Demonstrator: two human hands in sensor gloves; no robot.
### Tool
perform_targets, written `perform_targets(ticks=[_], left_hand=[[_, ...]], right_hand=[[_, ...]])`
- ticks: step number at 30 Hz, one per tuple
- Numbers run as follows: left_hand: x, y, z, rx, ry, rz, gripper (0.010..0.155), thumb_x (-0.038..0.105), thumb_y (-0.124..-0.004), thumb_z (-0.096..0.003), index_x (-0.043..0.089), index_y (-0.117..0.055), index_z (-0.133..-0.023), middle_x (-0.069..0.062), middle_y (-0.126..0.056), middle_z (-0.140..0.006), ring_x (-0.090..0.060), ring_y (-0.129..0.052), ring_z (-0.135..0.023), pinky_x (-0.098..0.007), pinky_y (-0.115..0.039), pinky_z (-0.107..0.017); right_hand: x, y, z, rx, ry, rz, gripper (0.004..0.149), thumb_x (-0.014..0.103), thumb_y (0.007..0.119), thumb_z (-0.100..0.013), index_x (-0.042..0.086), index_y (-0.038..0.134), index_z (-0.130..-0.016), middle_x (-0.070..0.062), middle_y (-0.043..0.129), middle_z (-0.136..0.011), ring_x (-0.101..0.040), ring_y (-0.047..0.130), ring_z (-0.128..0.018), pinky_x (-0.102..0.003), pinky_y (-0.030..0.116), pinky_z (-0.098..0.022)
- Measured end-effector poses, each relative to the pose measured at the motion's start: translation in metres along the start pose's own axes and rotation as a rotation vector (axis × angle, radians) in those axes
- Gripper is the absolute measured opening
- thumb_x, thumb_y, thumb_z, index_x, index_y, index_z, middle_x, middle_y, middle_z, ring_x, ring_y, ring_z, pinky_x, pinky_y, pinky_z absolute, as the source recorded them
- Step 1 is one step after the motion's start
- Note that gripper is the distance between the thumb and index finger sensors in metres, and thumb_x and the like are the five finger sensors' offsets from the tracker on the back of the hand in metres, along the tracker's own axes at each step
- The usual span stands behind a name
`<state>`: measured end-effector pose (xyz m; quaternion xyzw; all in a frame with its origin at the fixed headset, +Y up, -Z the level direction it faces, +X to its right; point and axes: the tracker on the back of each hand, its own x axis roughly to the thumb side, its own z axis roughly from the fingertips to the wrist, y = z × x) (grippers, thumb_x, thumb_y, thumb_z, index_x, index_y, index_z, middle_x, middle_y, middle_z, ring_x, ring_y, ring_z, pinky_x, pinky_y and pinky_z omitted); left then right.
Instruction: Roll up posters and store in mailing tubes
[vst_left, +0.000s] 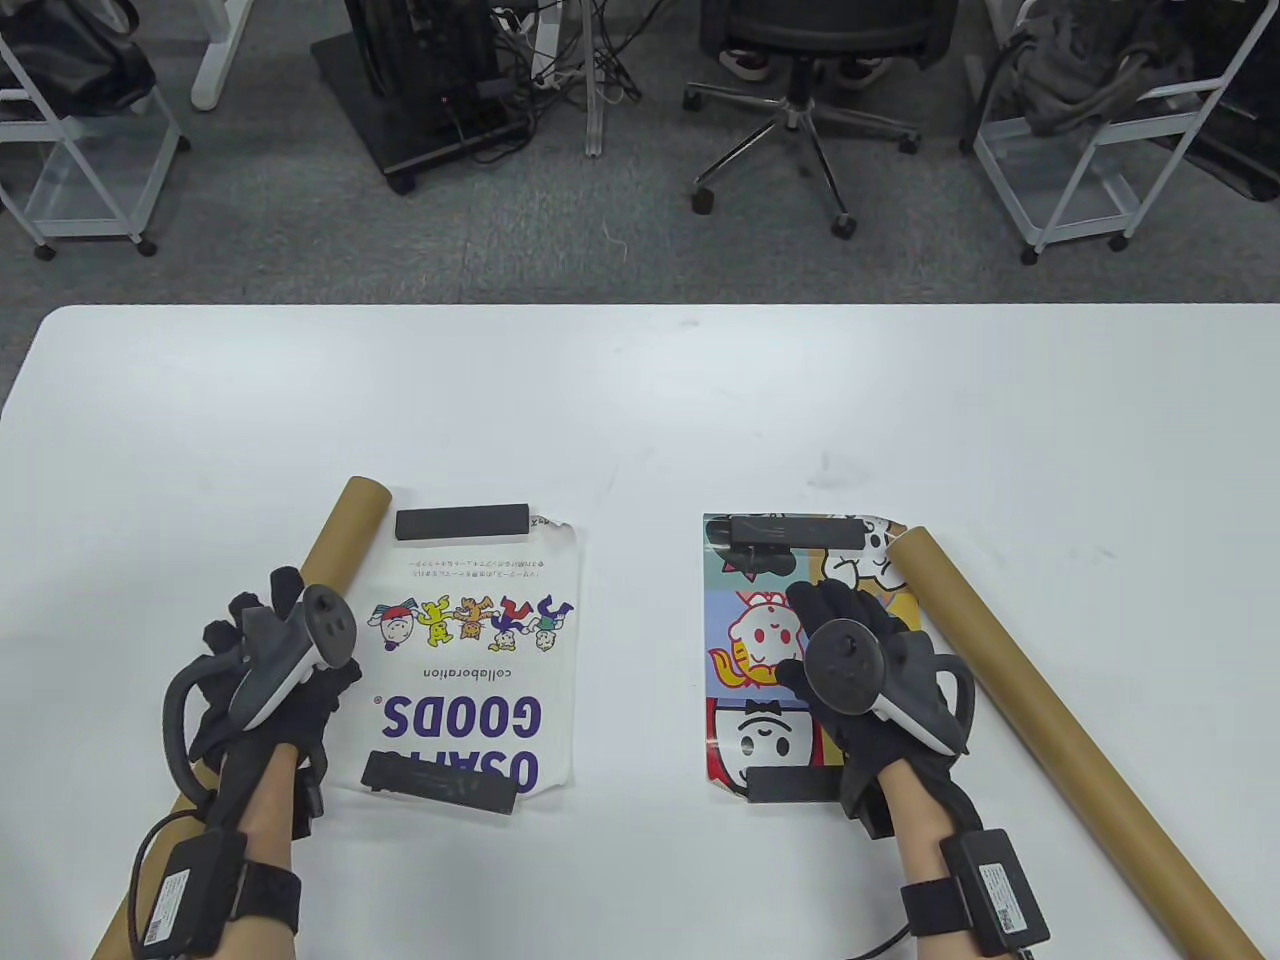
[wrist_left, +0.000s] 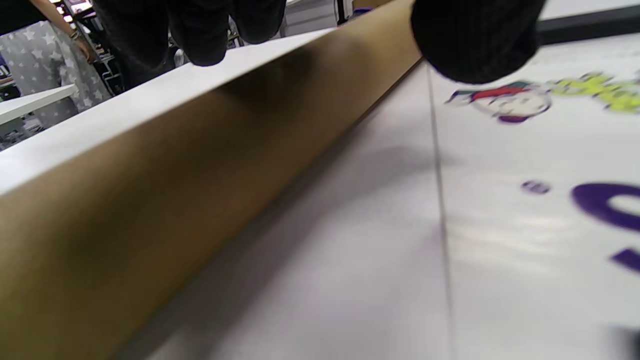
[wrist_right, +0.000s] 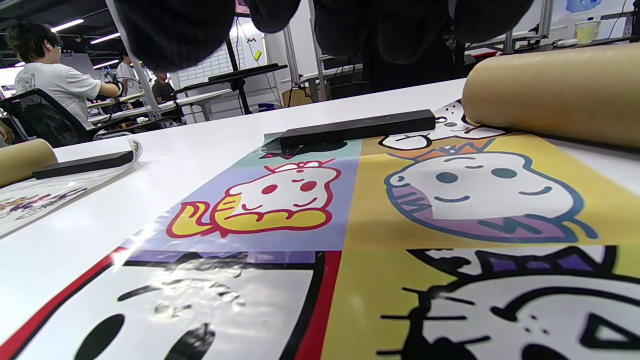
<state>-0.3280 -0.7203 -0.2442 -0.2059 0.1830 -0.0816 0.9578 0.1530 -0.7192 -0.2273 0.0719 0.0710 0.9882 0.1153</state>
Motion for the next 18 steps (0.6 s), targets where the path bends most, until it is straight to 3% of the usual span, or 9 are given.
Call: perform_targets(ticks=[5,7,10,12,18], left_hand=[[-0.003,-0.014,-0.010,-0.104,0.045,0.010,0.105,0.059,-0.070,-0.0504,0.013,-0.006,-0.119,-0.025,-0.034,-0.130,-0.051,-0.054,-0.116,-0.062,-0.054,-0.085],[-0.002,-0.013,-0.012,-0.097,0.057,0.017,0.105,0.057,-0.072,-0.0506,0.012,-0.006,-0.119,-0.023,-0.039,-0.129,-0.050,-0.060,-0.115,-0.061,-0.057,-0.084],[-0.002,-0.013,-0.014,-0.133,0.079,-0.061,0.105,0.053,-0.076,-0.0512,0.016,-0.003,-0.118,-0.016,-0.047,-0.127,-0.049,-0.067,-0.112,-0.062,-0.061,-0.083],[-0.003,-0.014,-0.016,-0.126,0.098,-0.109,0.104,0.048,-0.078,-0.0518,0.017,-0.005,-0.119,-0.011,-0.055,-0.124,-0.039,-0.081,-0.105,-0.058,-0.068,-0.082],[-0.011,-0.011,-0.016,-0.104,0.116,-0.040,0.102,0.047,-0.084,-0.0494,0.019,-0.018,-0.121,-0.008,-0.066,-0.119,-0.033,-0.090,-0.098,-0.055,-0.074,-0.080]], right_hand=[[0.001,0.001,0.000,0.001,-0.005,-0.003,0.075,0.042,0.069,-0.048,0.015,0.037,-0.110,-0.025,0.043,-0.118,-0.057,0.049,-0.103,-0.074,0.047,-0.069],[0.001,0.001,0.000,0.003,-0.006,-0.003,0.075,0.042,0.069,-0.048,0.015,0.037,-0.110,-0.025,0.043,-0.118,-0.057,0.049,-0.103,-0.073,0.047,-0.069],[0.001,0.000,0.000,0.005,-0.006,-0.011,0.075,0.041,0.068,-0.048,0.015,0.036,-0.110,-0.025,0.043,-0.118,-0.056,0.049,-0.103,-0.072,0.047,-0.069],[0.001,0.000,0.000,0.005,-0.004,-0.012,0.075,0.041,0.069,-0.048,0.015,0.036,-0.110,-0.026,0.043,-0.118,-0.056,0.049,-0.103,-0.072,0.047,-0.069],[-0.002,-0.001,0.000,0.012,-0.006,-0.069,0.075,0.042,0.068,-0.048,0.015,0.036,-0.110,-0.026,0.043,-0.118,-0.056,0.049,-0.103,-0.072,0.048,-0.069]])
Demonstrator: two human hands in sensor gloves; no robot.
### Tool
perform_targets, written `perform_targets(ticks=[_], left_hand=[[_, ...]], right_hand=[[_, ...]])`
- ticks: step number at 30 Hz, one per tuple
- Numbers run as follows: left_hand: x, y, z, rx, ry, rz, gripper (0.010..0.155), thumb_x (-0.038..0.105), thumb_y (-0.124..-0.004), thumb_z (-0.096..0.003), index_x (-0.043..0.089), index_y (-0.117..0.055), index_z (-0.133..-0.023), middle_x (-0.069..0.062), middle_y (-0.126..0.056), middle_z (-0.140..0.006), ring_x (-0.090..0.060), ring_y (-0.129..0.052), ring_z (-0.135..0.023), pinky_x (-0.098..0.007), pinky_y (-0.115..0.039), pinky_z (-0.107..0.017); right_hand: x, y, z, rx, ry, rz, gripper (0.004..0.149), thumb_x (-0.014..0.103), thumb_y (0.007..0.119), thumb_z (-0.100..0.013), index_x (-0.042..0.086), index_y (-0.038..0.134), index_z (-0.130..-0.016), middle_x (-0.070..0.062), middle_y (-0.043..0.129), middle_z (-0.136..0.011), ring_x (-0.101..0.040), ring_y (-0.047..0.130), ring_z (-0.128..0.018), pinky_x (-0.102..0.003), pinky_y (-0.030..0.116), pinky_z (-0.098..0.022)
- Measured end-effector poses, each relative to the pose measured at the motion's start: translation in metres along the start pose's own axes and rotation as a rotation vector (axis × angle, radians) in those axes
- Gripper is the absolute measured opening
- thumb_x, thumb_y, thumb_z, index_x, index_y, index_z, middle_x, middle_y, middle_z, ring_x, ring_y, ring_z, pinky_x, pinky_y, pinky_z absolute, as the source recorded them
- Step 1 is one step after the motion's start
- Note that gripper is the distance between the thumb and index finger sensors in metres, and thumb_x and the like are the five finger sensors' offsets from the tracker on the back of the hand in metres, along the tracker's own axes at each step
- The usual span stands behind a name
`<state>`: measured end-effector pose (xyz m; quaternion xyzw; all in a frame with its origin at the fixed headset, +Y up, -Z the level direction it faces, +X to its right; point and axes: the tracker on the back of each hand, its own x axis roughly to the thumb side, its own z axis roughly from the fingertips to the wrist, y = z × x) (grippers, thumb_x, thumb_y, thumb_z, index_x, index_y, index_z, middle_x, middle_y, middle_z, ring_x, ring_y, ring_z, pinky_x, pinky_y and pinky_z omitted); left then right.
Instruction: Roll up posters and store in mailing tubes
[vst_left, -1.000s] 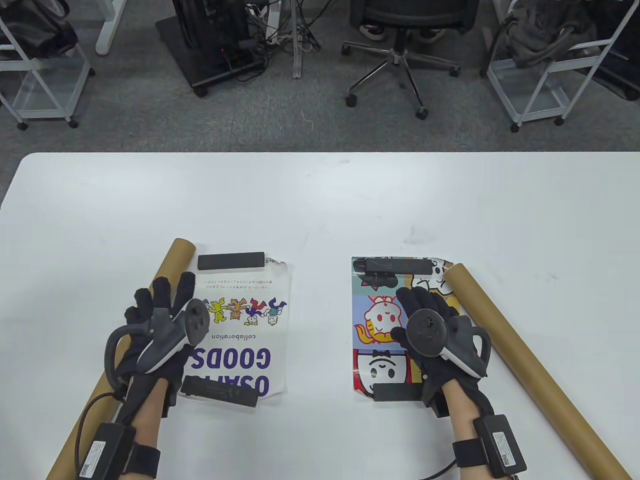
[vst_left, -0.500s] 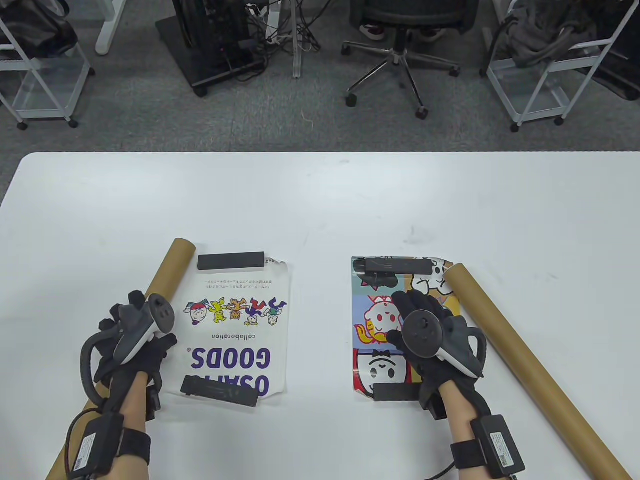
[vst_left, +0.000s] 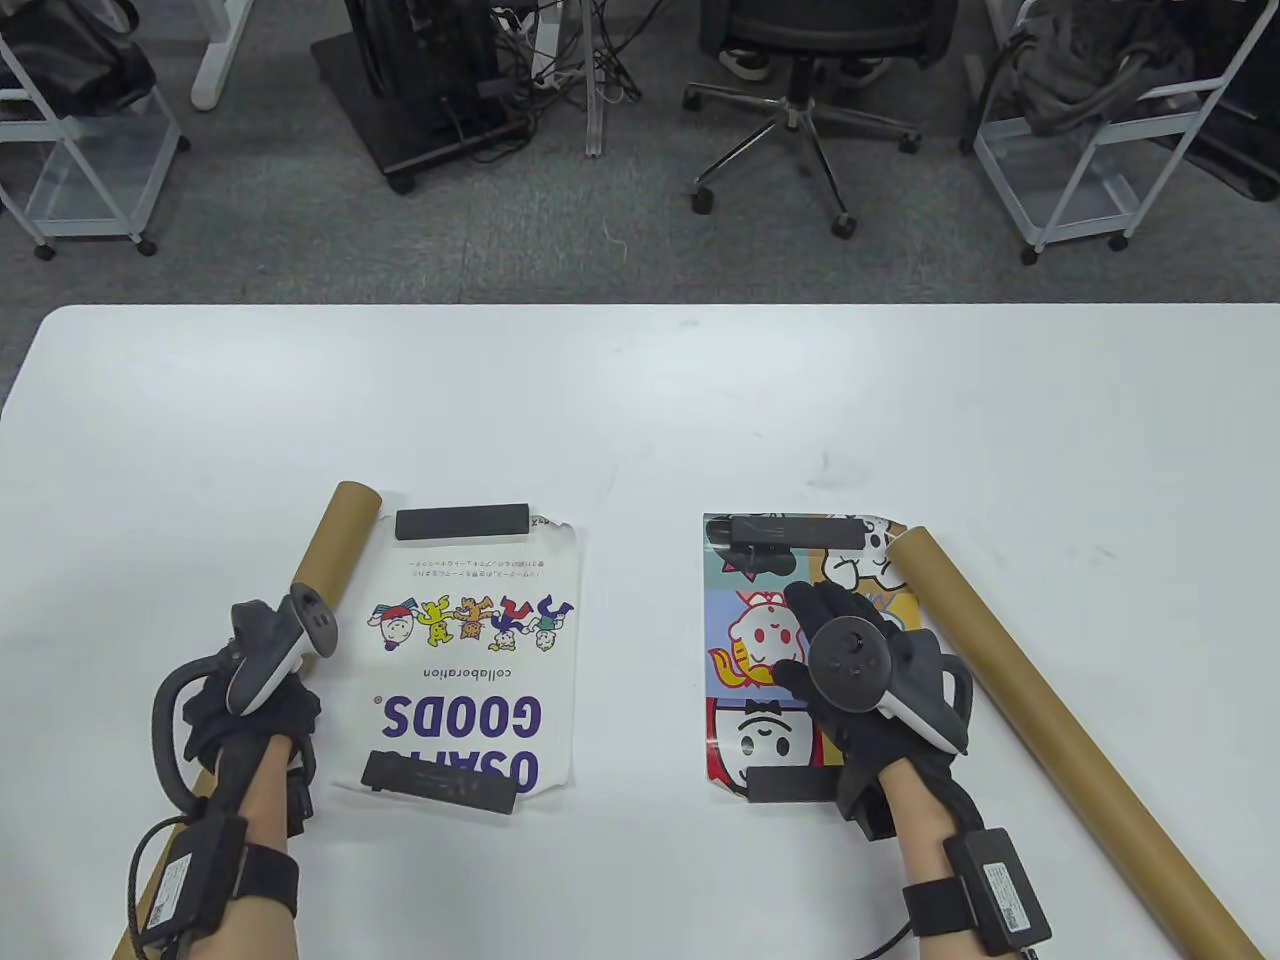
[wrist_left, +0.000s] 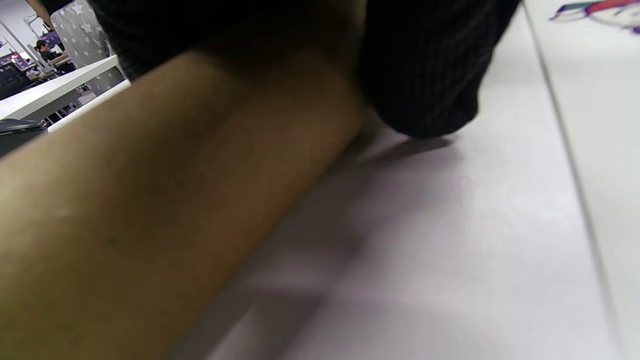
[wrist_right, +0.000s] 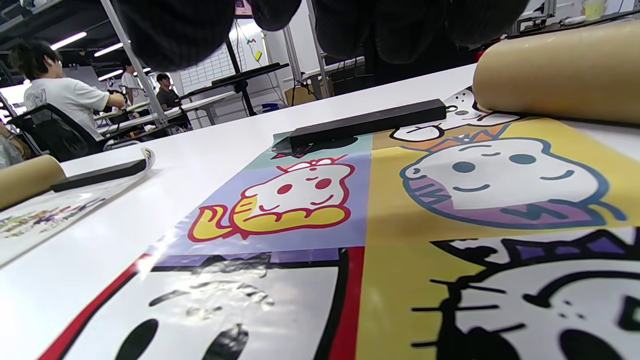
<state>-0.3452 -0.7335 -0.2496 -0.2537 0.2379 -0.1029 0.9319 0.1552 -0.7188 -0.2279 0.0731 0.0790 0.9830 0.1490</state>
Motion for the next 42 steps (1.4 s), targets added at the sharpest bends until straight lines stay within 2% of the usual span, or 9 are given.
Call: perform_targets(ticks=[5,12,18,25,32,37,42], left_hand=[[-0.005,0.005,0.003,0.026,-0.014,0.031,0.100,0.046,-0.083,-0.0503,0.017,-0.020,-0.121,-0.009,-0.066,-0.118,-0.034,-0.091,-0.097,-0.055,-0.074,-0.079],[0.002,0.024,0.017,0.117,-0.062,0.025,0.099,0.045,-0.083,-0.0507,0.016,-0.019,-0.121,-0.011,-0.064,-0.118,-0.037,-0.088,-0.096,-0.059,-0.071,-0.080],[0.024,0.039,0.036,0.232,-0.143,-0.048,0.098,0.044,-0.083,-0.0507,0.020,-0.019,-0.121,-0.009,-0.064,-0.119,-0.036,-0.087,-0.097,-0.059,-0.069,-0.081],[0.068,0.054,0.063,0.354,-0.245,-0.122,0.096,0.044,-0.082,-0.0510,0.023,-0.019,-0.121,-0.008,-0.062,-0.120,-0.036,-0.084,-0.098,-0.059,-0.066,-0.082],[0.099,0.059,0.089,0.490,-0.316,-0.253,0.094,0.043,-0.082,-0.0510,0.029,-0.020,-0.120,-0.006,-0.061,-0.121,-0.035,-0.081,-0.101,-0.059,-0.064,-0.083],[0.110,0.051,0.101,0.559,-0.393,-0.252,0.093,0.043,-0.083,-0.0506,0.032,-0.021,-0.120,-0.004,-0.061,-0.121,-0.034,-0.081,-0.101,-0.058,-0.064,-0.083],[0.111,0.047,0.104,0.569,-0.489,-0.210,0.093,0.044,-0.083,-0.0495,0.036,-0.021,-0.118,-0.003,-0.061,-0.121,-0.032,-0.080,-0.102,-0.058,-0.064,-0.084]], right_hand=[[0.000,-0.001,0.000,0.005,0.002,0.000,0.074,0.042,0.069,-0.048,0.015,0.038,-0.110,-0.025,0.044,-0.118,-0.056,0.050,-0.103,-0.072,0.048,-0.069],[-0.001,-0.002,0.001,0.021,0.011,0.007,0.072,0.041,0.069,-0.048,0.015,0.042,-0.110,-0.024,0.049,-0.117,-0.054,0.053,-0.103,-0.072,0.049,-0.069],[-0.003,-0.003,0.001,0.021,0.017,0.006,0.071,0.041,0.069,-0.049,0.015,0.044,-0.109,-0.023,0.051,-0.116,-0.053,0.054,-0.103,-0.072,0.049,-0.069],[-0.003,-0.005,0.004,-0.001,0.014,0.004,0.069,0.040,0.069,-0.048,0.015,0.047,-0.108,-0.023,0.054,-0.115,-0.052,0.057,-0.102,-0.071,0.051,-0.069],[-0.004,-0.005,0.004,0.007,0.017,0.005,0.069,0.040,0.069,-0.048,0.015,0.047,-0.108,-0.023,0.055,-0.115,-0.052,0.059,-0.102,-0.071,0.051,-0.069],[-0.004,-0.004,0.003,0.001,0.011,0.000,0.069,0.040,0.069,-0.048,0.015,0.047,-0.108,-0.022,0.055,-0.115,-0.052,0.060,-0.101,-0.071,0.052,-0.068],[-0.001,-0.003,0.003,-0.006,-0.009,-0.030,0.069,0.041,0.069,-0.048,0.014,0.047,-0.108,-0.022,0.056,-0.114,-0.052,0.061,-0.101,-0.071,0.053,-0.068]])
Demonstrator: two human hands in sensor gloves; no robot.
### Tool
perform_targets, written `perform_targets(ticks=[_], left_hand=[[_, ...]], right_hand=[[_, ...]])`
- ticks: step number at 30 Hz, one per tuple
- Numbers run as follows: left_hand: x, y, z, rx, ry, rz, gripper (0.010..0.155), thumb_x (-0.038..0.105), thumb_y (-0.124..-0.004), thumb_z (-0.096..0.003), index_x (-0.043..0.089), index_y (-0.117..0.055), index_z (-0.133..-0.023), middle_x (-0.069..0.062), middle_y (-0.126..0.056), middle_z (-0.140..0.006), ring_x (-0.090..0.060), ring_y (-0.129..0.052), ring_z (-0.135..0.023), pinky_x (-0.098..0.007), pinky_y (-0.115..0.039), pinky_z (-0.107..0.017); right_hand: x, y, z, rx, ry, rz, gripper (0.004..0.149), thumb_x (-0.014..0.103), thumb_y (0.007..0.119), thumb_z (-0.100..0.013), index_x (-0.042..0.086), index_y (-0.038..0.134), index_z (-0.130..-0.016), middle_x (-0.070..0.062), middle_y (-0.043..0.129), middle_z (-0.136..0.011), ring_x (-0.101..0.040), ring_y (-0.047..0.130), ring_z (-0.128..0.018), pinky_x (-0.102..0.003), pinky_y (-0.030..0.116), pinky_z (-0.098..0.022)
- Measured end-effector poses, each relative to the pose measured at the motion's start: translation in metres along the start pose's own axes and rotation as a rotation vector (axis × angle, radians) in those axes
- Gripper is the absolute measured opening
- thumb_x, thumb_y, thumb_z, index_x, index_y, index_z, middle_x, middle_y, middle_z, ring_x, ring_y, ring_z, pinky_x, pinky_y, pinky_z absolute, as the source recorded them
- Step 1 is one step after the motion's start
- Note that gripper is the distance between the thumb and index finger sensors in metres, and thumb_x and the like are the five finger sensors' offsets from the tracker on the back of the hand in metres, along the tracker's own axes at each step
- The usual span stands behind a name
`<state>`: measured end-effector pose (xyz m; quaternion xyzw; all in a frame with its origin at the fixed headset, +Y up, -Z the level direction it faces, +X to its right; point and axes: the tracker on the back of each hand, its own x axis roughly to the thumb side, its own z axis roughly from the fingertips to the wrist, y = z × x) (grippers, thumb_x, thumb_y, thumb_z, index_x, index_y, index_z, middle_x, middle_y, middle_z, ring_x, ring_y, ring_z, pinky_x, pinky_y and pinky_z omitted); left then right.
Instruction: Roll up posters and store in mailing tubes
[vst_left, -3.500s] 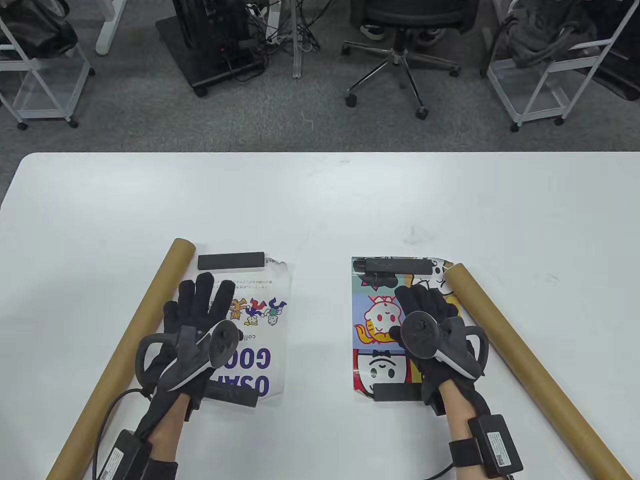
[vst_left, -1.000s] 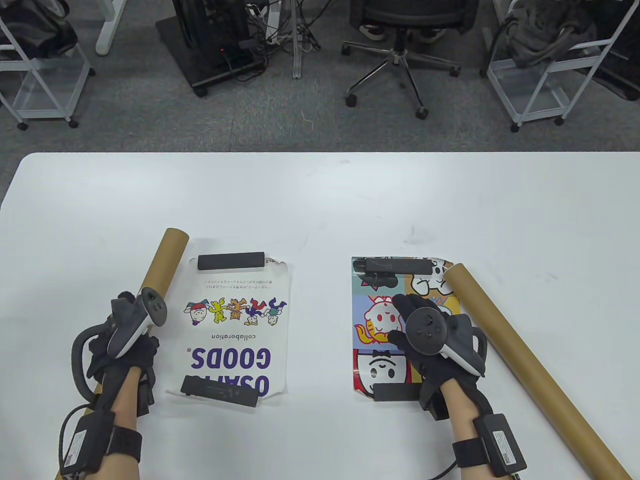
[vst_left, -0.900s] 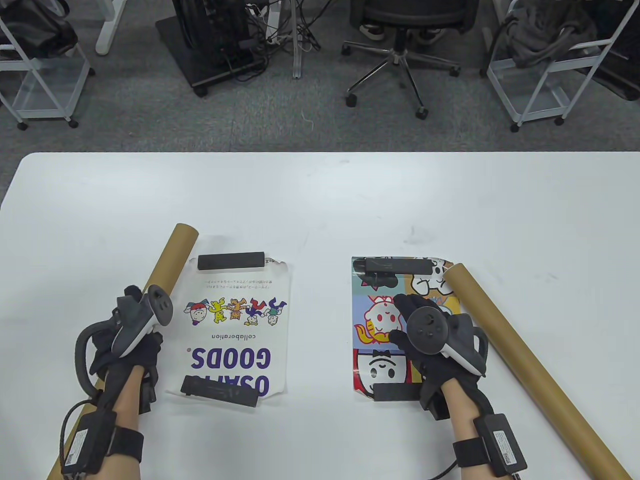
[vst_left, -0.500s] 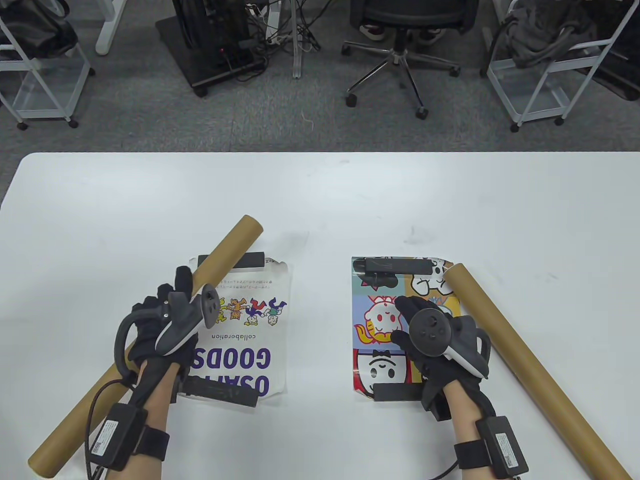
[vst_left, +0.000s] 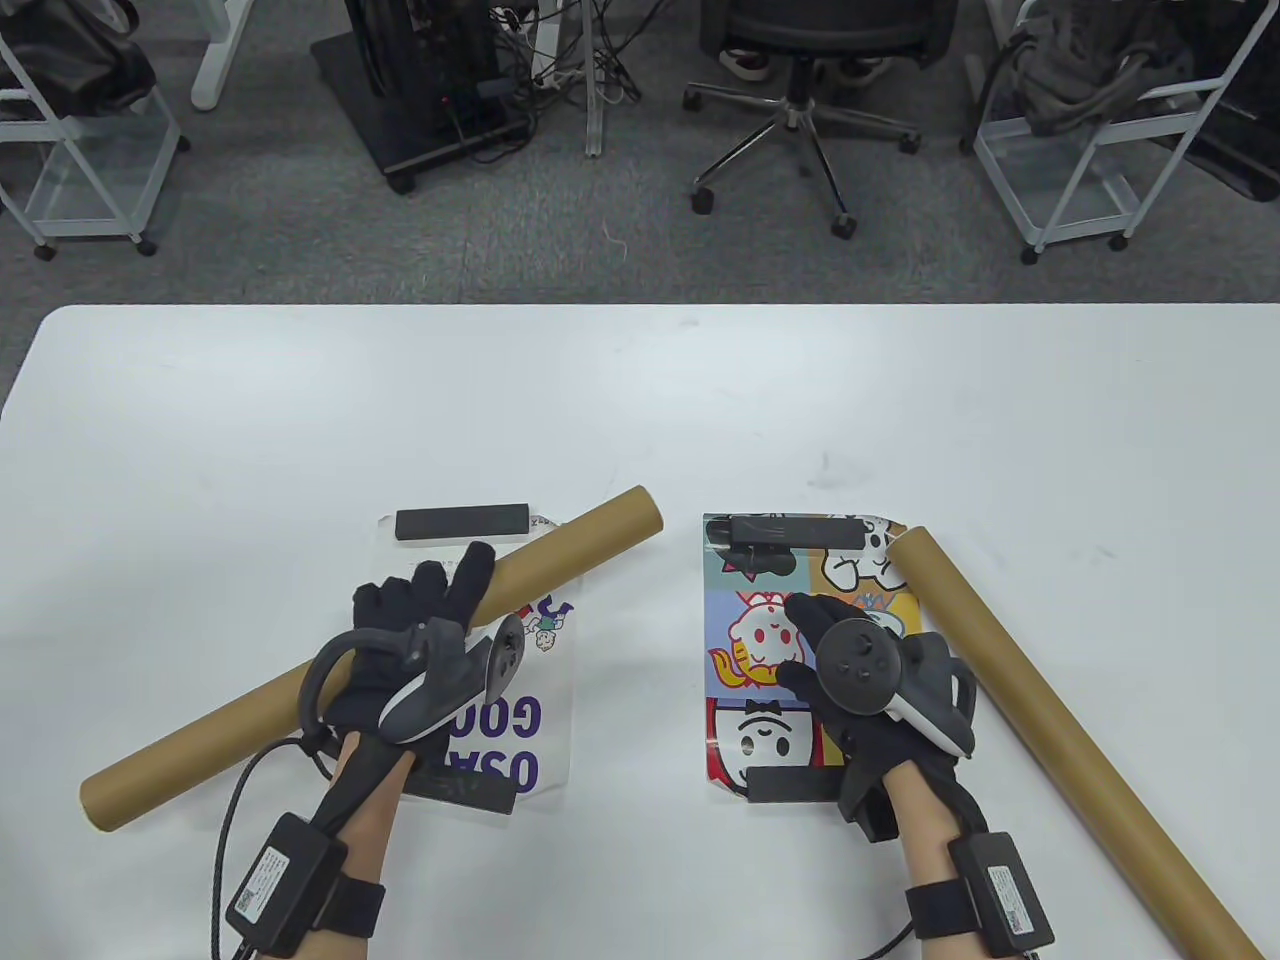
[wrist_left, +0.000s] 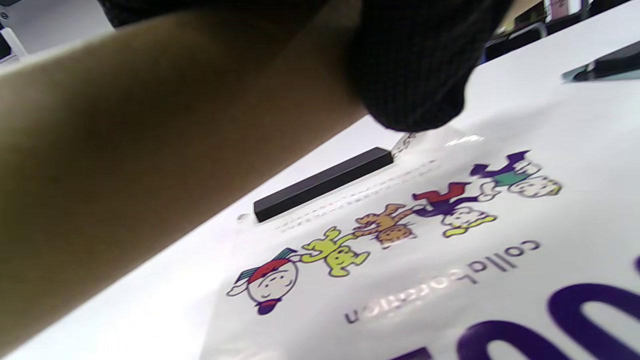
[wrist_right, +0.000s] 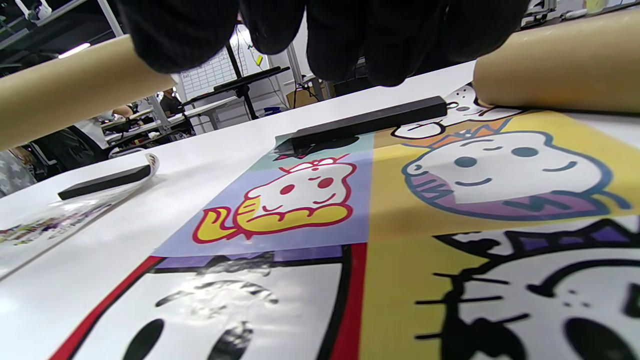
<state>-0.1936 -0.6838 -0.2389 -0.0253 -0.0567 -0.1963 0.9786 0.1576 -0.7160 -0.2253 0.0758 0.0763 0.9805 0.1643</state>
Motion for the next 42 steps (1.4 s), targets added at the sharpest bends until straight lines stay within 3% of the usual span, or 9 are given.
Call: perform_targets(ticks=[6,17,26,33,42], left_hand=[[0.010,0.006,0.015,0.078,-0.094,-0.049,0.093,0.044,-0.084,-0.0481,0.039,-0.022,-0.117,0.000,-0.062,-0.120,-0.031,-0.080,-0.102,-0.057,-0.065,-0.083],[0.033,0.016,0.027,0.120,-0.188,-0.066,0.093,0.044,-0.084,-0.0481,0.038,-0.022,-0.117,0.001,-0.062,-0.120,-0.030,-0.081,-0.102,-0.057,-0.065,-0.083],[0.045,0.015,0.030,0.114,-0.233,-0.069,0.092,0.043,-0.083,-0.0485,0.038,-0.022,-0.117,-0.001,-0.062,-0.120,-0.031,-0.080,-0.102,-0.058,-0.064,-0.083],[0.052,0.016,0.032,0.115,-0.275,-0.018,0.092,0.043,-0.084,-0.0479,0.038,-0.023,-0.117,-0.001,-0.063,-0.119,-0.031,-0.081,-0.102,-0.058,-0.065,-0.083],[0.052,0.017,0.033,0.131,-0.288,0.031,0.092,0.046,-0.087,-0.0446,0.036,-0.032,-0.118,-0.001,-0.069,-0.116,-0.029,-0.085,-0.097,-0.056,-0.069,-0.082]], right_hand=[[0.003,0.003,-0.001,-0.018,-0.006,0.015,0.068,0.040,0.069,-0.048,0.015,0.049,-0.108,-0.022,0.059,-0.113,-0.052,0.063,-0.100,-0.071,0.054,-0.068],[0.003,-0.001,0.003,-0.134,-0.032,-0.145,0.060,0.039,0.067,-0.050,0.015,0.057,-0.104,-0.020,0.068,-0.108,-0.049,0.073,-0.094,-0.069,0.059,-0.067],[0.005,-0.001,0.002,-0.157,-0.049,-0.223,0.059,0.039,0.068,-0.049,0.015,0.061,-0.102,-0.019,0.072,-0.106,-0.047,0.077,-0.091,-0.068,0.061,-0.066],[0.005,0.000,0.000,-0.151,-0.056,-0.274,0.053,0.039,0.069,-0.048,0.015,0.069,-0.096,-0.016,0.078,-0.100,-0.044,0.082,-0.087,-0.067,0.063,-0.066],[0.000,-0.006,0.003,-0.261,-0.036,-0.264,0.042,0.038,0.075,-0.044,0.023,0.077,-0.083,-0.006,0.087,-0.087,-0.036,0.088,-0.079,-0.066,0.064,-0.066]])
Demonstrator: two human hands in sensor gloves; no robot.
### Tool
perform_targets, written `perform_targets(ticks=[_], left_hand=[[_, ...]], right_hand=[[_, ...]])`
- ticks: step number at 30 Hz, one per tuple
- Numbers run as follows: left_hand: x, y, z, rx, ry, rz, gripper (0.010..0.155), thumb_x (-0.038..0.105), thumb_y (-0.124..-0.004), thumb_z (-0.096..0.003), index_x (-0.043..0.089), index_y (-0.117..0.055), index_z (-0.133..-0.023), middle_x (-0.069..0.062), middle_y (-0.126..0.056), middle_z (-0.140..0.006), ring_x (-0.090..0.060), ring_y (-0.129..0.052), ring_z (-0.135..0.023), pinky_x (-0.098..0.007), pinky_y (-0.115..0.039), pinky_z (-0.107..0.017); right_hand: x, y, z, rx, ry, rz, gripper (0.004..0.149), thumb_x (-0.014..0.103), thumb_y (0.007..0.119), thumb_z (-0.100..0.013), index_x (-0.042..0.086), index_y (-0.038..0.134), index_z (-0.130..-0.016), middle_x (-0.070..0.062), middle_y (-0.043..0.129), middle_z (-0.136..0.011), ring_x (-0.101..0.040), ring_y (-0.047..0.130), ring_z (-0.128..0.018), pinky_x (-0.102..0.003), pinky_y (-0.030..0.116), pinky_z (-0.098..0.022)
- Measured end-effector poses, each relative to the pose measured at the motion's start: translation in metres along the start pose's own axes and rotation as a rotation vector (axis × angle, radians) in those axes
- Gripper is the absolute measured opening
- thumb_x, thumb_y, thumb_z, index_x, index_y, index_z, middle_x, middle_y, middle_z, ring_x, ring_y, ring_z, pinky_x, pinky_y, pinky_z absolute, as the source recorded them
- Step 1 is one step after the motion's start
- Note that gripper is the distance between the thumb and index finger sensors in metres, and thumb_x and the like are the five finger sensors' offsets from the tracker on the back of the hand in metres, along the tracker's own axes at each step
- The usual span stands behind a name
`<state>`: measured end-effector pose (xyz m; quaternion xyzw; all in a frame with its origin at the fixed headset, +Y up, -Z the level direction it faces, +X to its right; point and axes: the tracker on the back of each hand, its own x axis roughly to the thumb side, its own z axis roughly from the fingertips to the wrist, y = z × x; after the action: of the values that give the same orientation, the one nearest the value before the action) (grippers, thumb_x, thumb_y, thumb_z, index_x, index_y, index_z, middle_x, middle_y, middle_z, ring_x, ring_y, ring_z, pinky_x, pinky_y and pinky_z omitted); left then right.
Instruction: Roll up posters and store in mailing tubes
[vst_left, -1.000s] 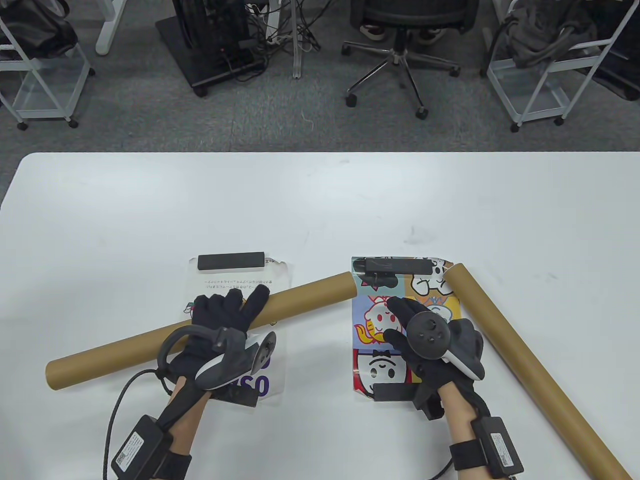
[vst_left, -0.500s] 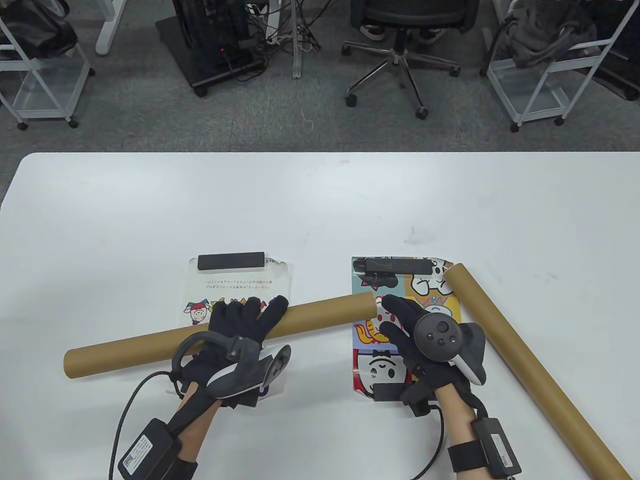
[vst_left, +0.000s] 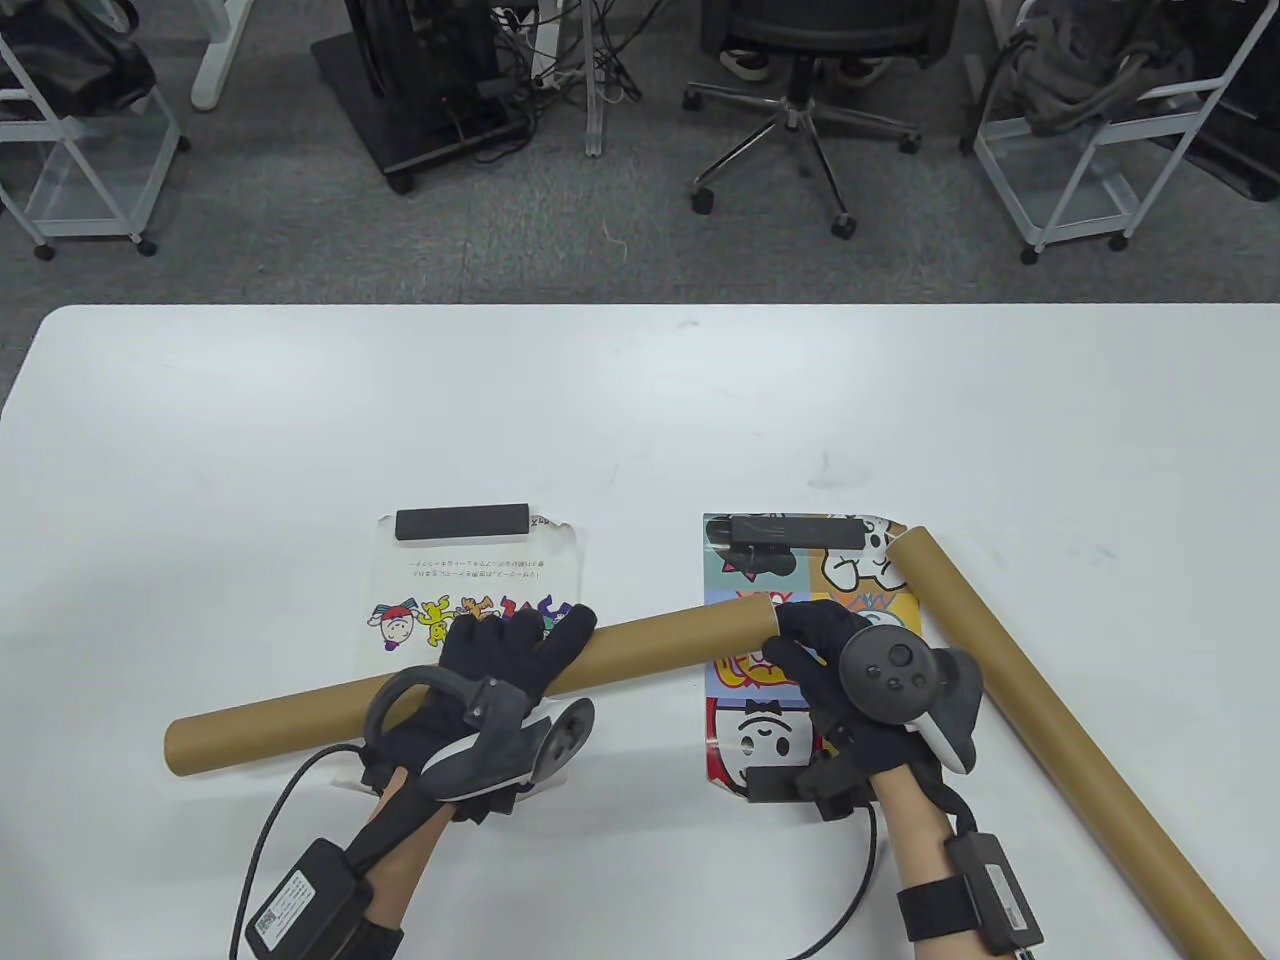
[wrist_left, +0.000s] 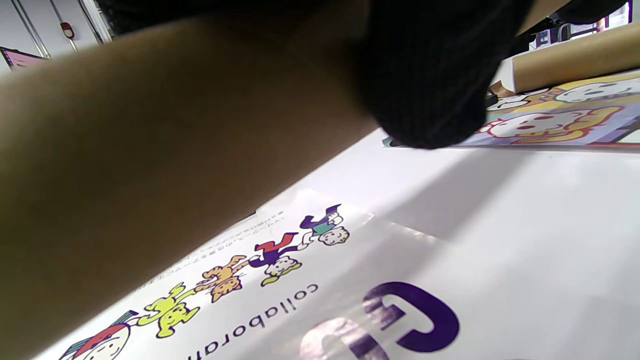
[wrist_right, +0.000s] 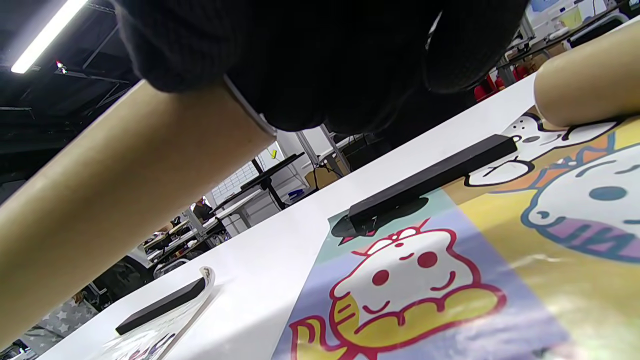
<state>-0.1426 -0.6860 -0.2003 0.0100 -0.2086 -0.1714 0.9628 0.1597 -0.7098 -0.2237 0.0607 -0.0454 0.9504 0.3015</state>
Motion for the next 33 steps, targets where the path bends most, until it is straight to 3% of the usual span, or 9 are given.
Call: perform_targets(ticks=[4,8,12,15,17,23,33], left_hand=[[-0.001,0.001,-0.001,0.000,0.015,-0.026,0.092,0.048,-0.088,-0.0428,0.021,-0.046,-0.119,-0.004,-0.071,-0.114,-0.028,-0.086,-0.095,-0.055,-0.071,-0.080],[-0.004,0.001,-0.001,-0.015,0.019,-0.011,0.085,0.051,-0.090,-0.0406,0.025,-0.058,-0.115,-0.004,-0.073,-0.111,-0.028,-0.087,-0.093,-0.055,-0.073,-0.079],[-0.007,0.001,-0.001,0.001,0.032,-0.007,0.085,0.051,-0.090,-0.0412,0.028,-0.057,-0.115,-0.005,-0.073,-0.112,-0.027,-0.087,-0.094,-0.055,-0.073,-0.079],[-0.013,0.000,-0.003,-0.025,0.046,0.103,0.084,0.049,-0.089,-0.0435,0.029,-0.049,-0.114,-0.007,-0.076,-0.114,-0.029,-0.095,-0.093,-0.057,-0.075,-0.078],[-0.012,-0.001,-0.004,-0.021,0.042,0.089,0.084,0.049,-0.088,-0.0440,0.028,-0.048,-0.114,-0.001,-0.080,-0.109,-0.027,-0.096,-0.090,-0.056,-0.077,-0.077],[-0.008,0.000,-0.002,-0.039,0.014,0.082,0.087,0.040,-0.086,-0.0481,0.024,-0.039,-0.119,-0.005,-0.071,-0.115,-0.032,-0.085,-0.099,-0.061,-0.072,-0.078],[-0.007,-0.001,0.000,0.007,0.021,0.073,0.088,0.041,-0.090,-0.0448,0.025,-0.045,-0.118,-0.003,-0.074,-0.113,-0.030,-0.088,-0.097,-0.056,-0.075,-0.077]], right_hand=[[-0.003,0.002,-0.001,0.018,0.000,-0.019,0.041,0.037,0.076,-0.043,0.025,0.077,-0.082,-0.005,0.087,-0.087,-0.036,0.088,-0.078,-0.066,0.064,-0.066],[-0.006,0.006,-0.001,0.030,-0.011,-0.034,0.042,0.040,0.067,-0.044,0.024,0.080,-0.081,-0.008,0.085,-0.090,-0.041,0.082,-0.083,-0.069,0.060,-0.066],[-0.006,0.005,-0.001,0.022,-0.008,-0.073,0.039,0.039,0.071,-0.045,0.023,0.081,-0.079,-0.008,0.085,-0.089,-0.040,0.084,-0.082,-0.068,0.062,-0.066],[-0.004,0.003,-0.001,0.028,-0.010,-0.102,0.040,0.036,0.073,-0.046,0.019,0.080,-0.082,-0.011,0.084,-0.090,-0.041,0.084,-0.080,-0.068,0.062,-0.065],[-0.003,0.002,-0.002,0.022,-0.014,-0.116,0.040,0.036,0.073,-0.047,0.018,0.079,-0.083,-0.012,0.083,-0.090,-0.041,0.084,-0.079,-0.068,0.062,-0.065],[-0.009,0.004,-0.003,0.051,-0.019,-0.142,0.043,0.039,0.071,-0.047,0.018,0.079,-0.083,-0.012,0.084,-0.087,-0.041,0.084,-0.075,-0.070,0.061,-0.065],[-0.012,0.004,-0.009,0.072,-0.031,-0.115,0.040,0.035,0.076,-0.045,0.019,0.080,-0.082,-0.010,0.086,-0.084,-0.038,0.086,-0.072,-0.068,0.063,-0.065]])
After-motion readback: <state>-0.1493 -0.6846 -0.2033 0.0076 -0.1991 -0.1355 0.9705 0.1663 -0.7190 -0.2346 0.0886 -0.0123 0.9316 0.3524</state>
